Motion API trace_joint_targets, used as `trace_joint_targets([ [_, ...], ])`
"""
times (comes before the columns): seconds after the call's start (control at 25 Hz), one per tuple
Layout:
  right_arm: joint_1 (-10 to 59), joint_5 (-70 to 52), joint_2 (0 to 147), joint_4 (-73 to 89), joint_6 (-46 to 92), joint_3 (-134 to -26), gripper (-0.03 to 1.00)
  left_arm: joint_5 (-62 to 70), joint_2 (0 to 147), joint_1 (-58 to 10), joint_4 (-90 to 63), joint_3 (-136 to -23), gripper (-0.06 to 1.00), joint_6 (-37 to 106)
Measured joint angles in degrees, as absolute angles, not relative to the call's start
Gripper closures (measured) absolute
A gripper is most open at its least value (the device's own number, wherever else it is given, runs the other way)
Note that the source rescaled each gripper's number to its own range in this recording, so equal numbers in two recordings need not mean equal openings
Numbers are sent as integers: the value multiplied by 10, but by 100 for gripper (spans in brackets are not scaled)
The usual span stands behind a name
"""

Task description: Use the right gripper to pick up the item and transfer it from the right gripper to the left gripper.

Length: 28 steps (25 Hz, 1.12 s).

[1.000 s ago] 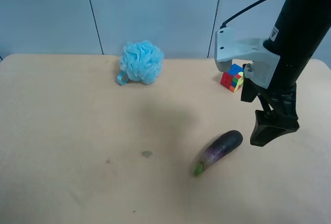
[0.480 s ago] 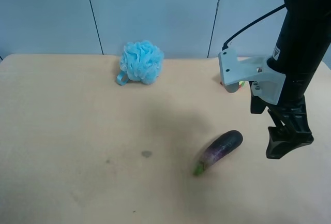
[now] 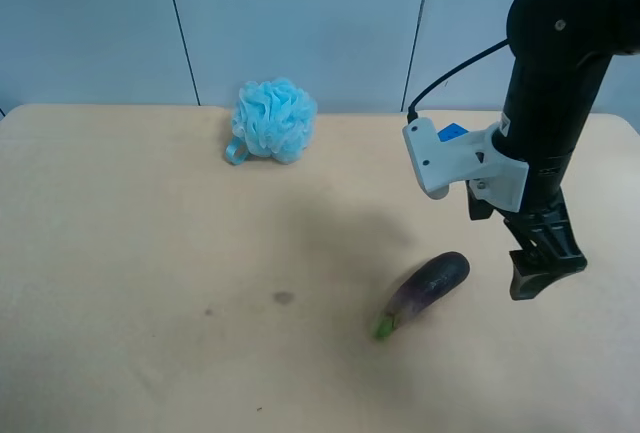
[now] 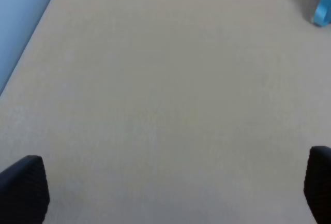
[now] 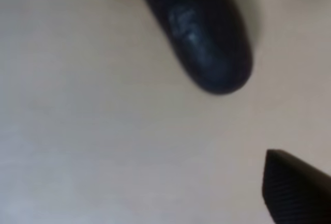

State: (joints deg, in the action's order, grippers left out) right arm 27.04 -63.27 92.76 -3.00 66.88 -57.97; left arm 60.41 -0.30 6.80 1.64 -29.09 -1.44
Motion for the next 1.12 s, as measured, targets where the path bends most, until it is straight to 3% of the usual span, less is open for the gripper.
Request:
trace_joint_targets([
  [0.2, 306, -553, 953, -60, 692, -580, -3, 604, -3, 68, 16, -291, -6, -14],
  [0.72, 313, -523, 1006, -82, 734, -578, -3, 604, -3, 68, 16, -291, -6, -14],
  [1.12, 313, -406, 1007, -82, 763, -484, -3, 604, -3, 68, 16, -291, -6, -14],
])
